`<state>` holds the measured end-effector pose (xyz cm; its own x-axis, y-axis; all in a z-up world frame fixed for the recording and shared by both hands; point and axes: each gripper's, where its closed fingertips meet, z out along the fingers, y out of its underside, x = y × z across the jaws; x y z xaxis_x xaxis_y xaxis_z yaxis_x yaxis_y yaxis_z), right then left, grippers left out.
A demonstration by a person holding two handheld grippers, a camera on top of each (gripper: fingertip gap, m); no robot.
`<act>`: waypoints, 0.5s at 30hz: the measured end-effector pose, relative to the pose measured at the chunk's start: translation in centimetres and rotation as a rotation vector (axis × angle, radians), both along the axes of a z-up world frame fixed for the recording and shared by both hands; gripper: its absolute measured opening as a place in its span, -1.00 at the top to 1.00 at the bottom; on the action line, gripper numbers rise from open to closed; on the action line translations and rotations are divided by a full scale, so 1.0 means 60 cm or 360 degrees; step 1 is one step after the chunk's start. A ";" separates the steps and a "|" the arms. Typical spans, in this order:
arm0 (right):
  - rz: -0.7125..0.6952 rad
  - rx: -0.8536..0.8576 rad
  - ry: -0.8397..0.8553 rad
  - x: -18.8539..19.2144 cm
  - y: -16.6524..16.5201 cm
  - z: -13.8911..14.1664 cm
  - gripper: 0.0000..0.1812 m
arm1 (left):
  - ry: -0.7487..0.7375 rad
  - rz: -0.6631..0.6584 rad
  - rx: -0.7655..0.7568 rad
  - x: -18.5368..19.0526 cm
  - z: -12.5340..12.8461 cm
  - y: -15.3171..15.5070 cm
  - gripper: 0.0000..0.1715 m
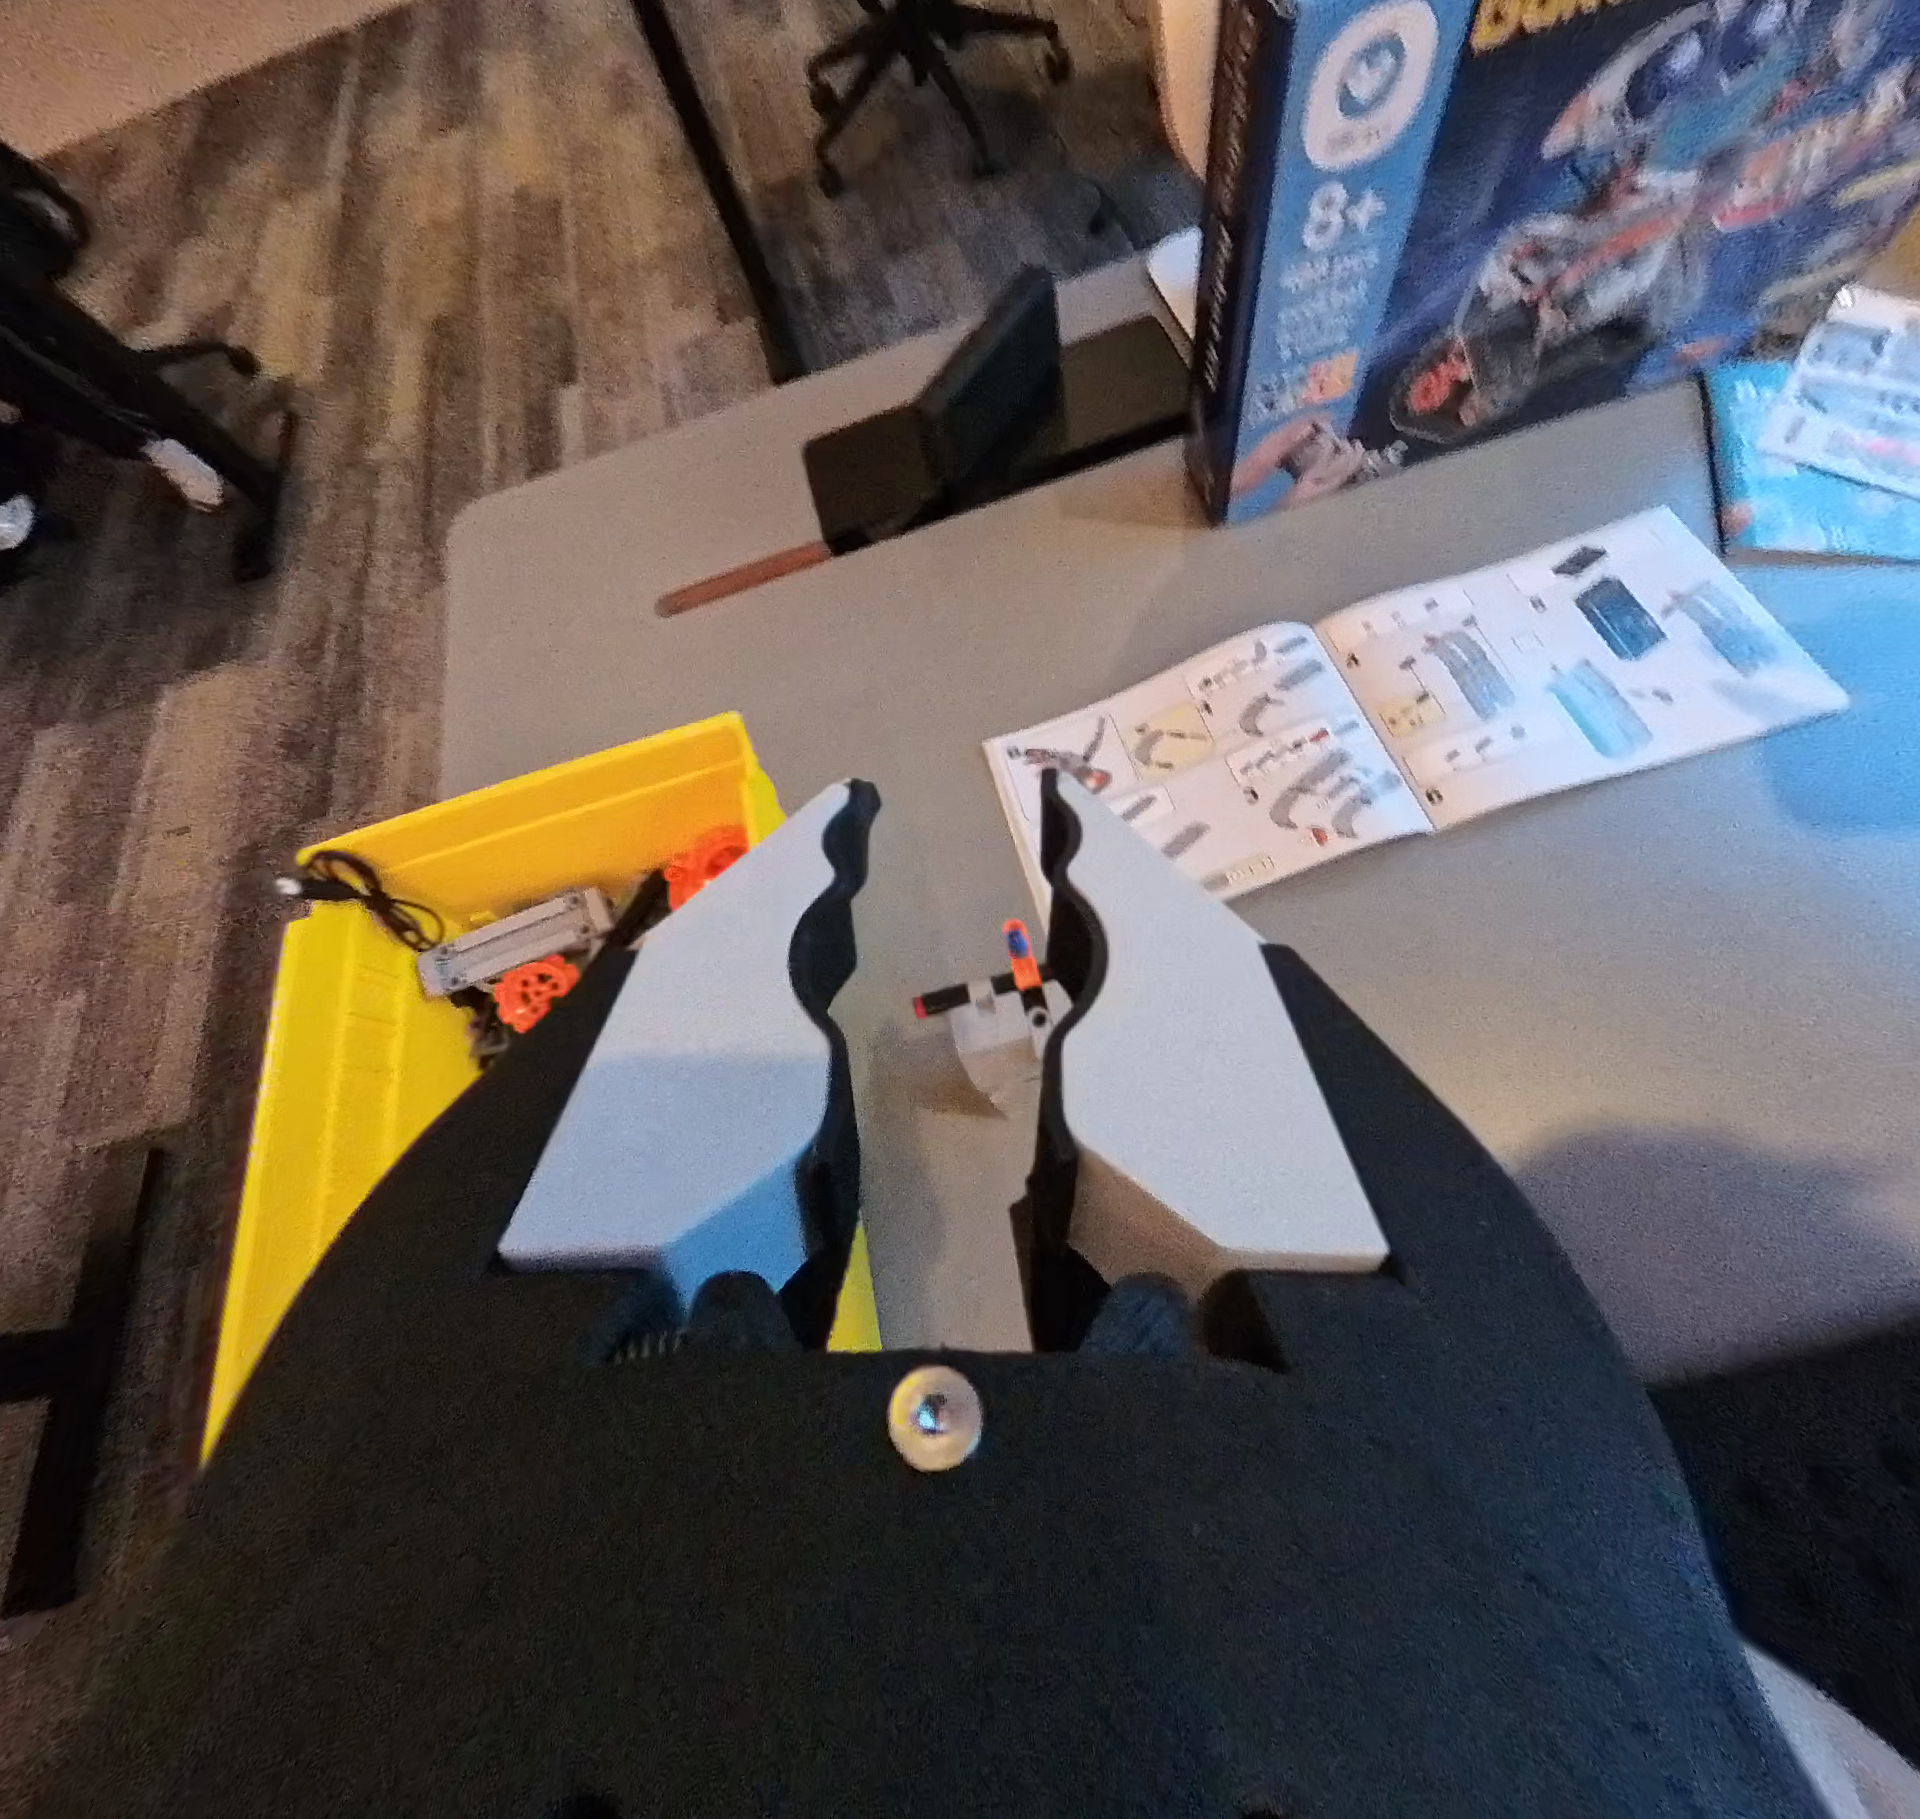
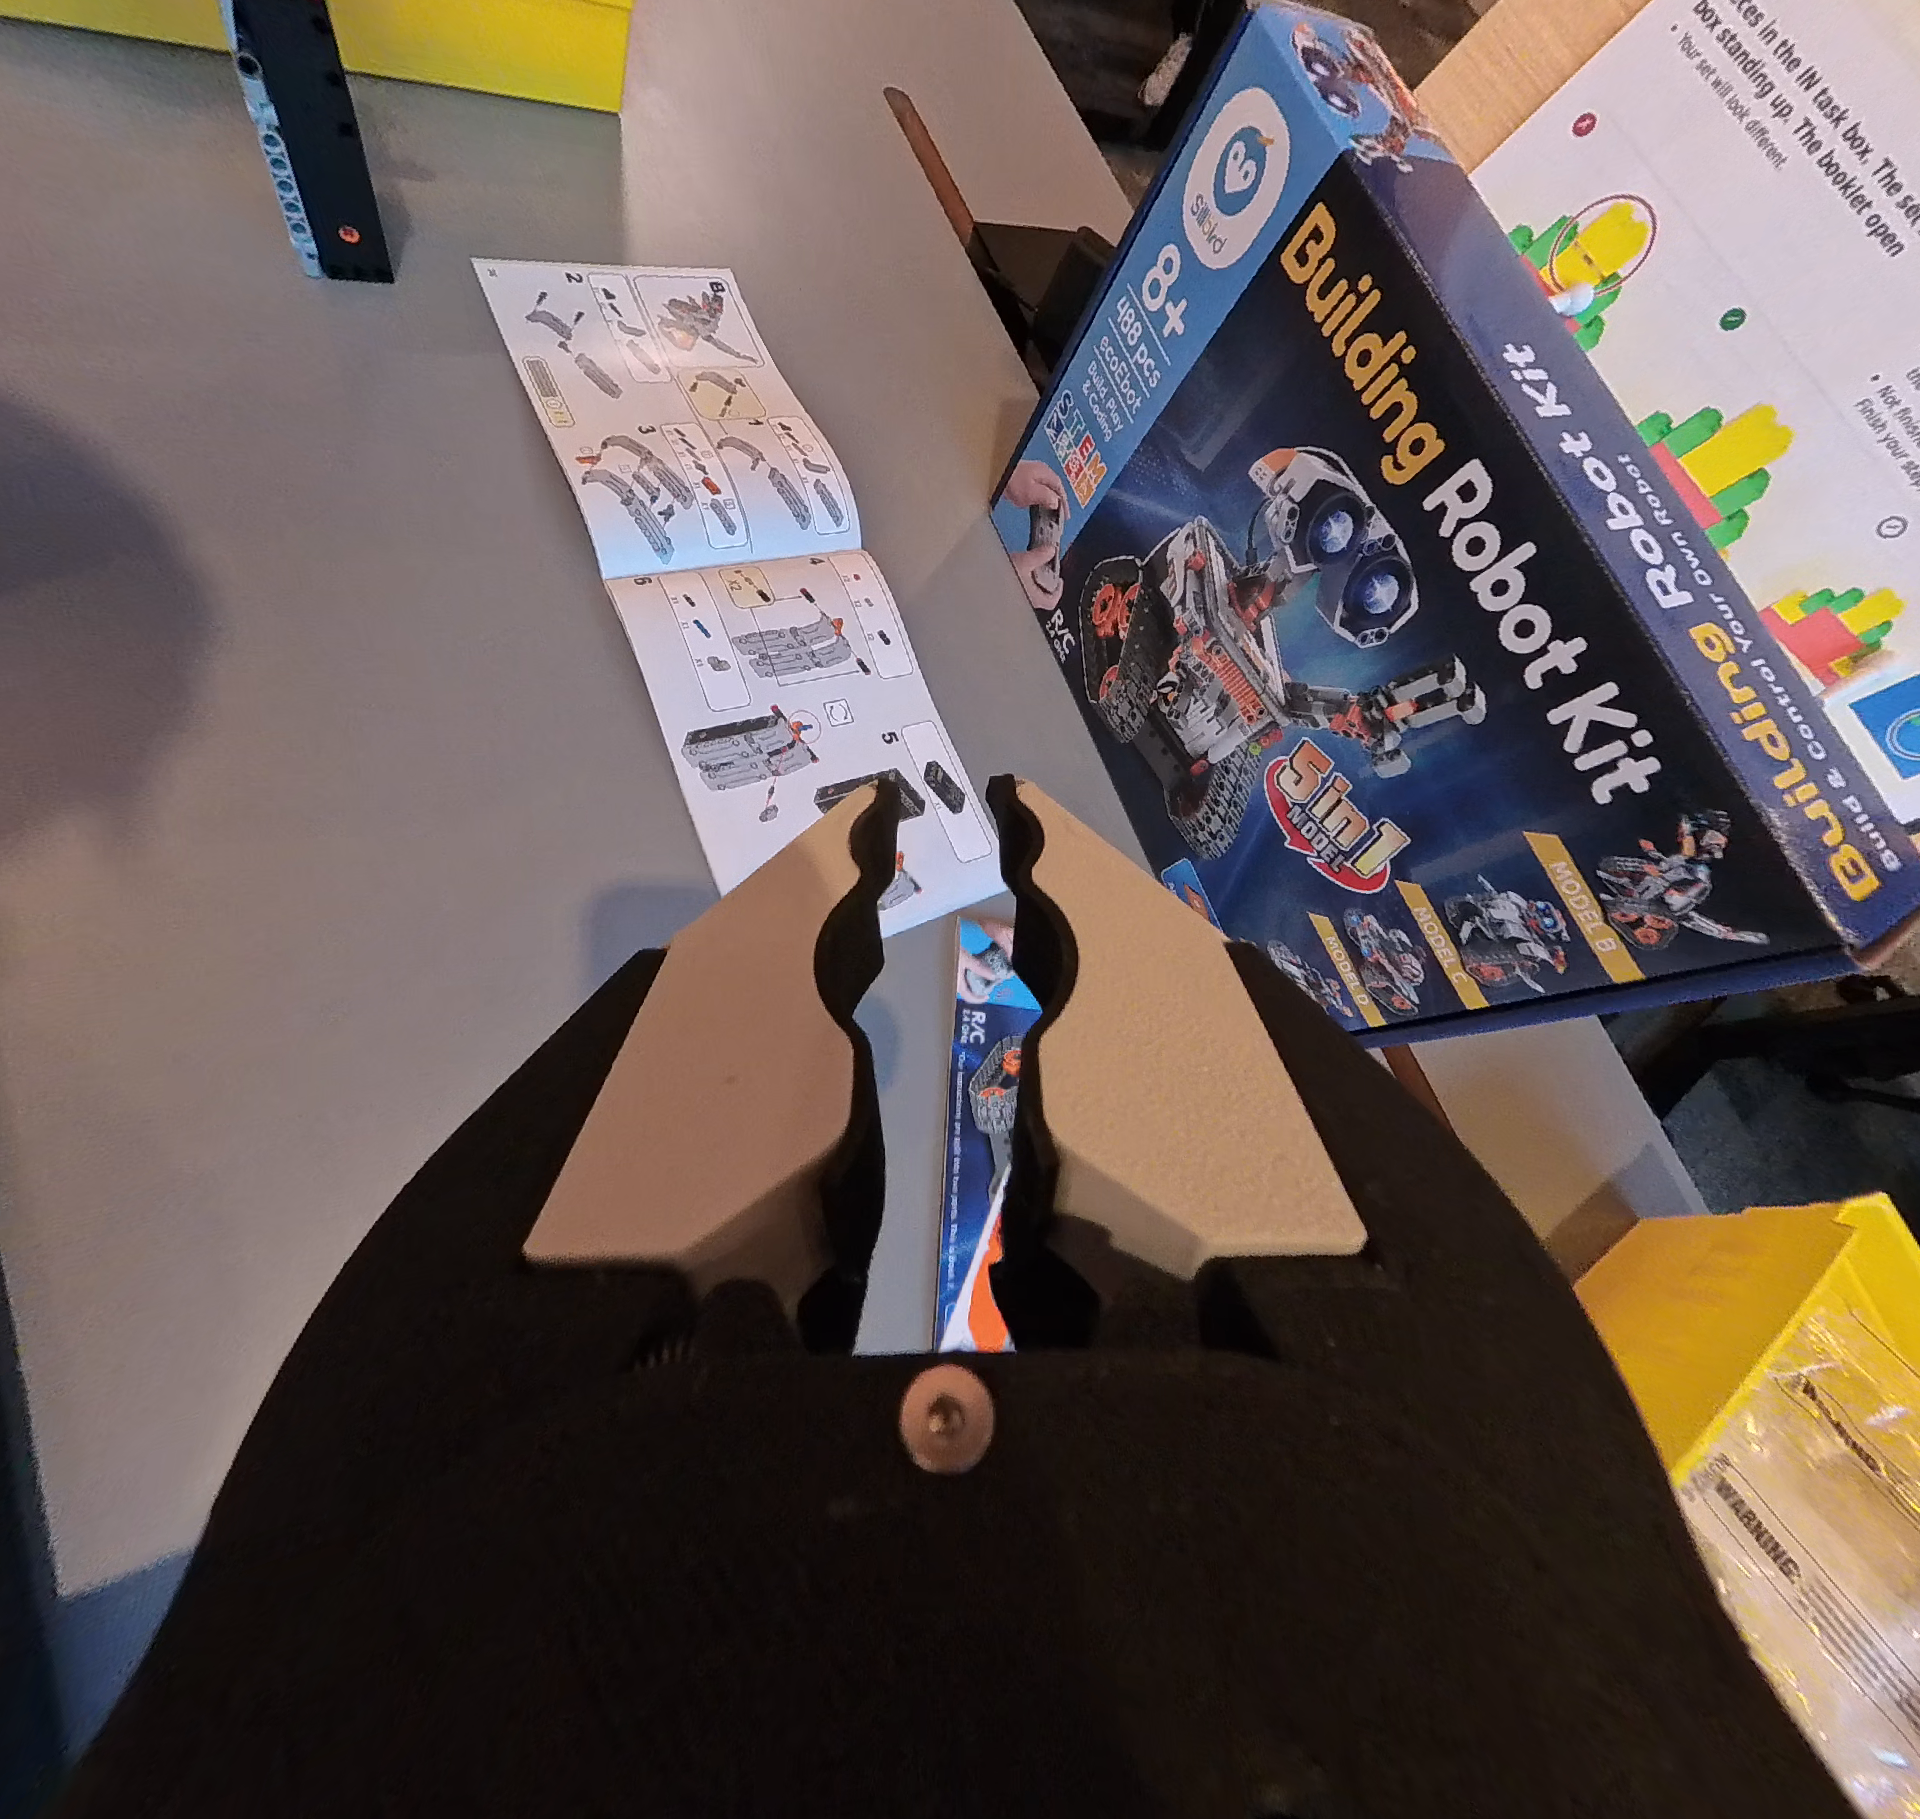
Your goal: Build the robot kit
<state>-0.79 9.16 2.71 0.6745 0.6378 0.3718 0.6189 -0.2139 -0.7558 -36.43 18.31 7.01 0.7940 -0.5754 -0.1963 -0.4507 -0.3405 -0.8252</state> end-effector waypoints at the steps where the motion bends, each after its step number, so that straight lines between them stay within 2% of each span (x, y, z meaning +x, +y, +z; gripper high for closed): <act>1: 0.0000 0.0004 0.0012 0.001 0.006 -0.004 0.79 | -0.0049 0.0068 0.0062 -0.009 0.017 0.007 0.66; 4: -0.0025 -0.0043 0.0141 0.007 0.030 -0.026 0.79 | -0.0245 0.0236 0.0267 -0.033 0.072 0.018 0.70; 7: -0.0101 -0.0051 0.0250 0.024 0.049 -0.038 0.77 | -0.0400 0.0243 0.0424 -0.042 0.111 0.012 0.70; 10: -0.0142 0.0004 0.0294 0.032 0.055 -0.031 0.77 | -0.0448 0.0237 0.0477 -0.049 0.126 0.005 0.72; 15: -0.0155 0.0063 0.0343 0.034 0.054 -0.022 0.77 | -0.0454 0.0238 0.0493 -0.049 0.128 0.008 0.73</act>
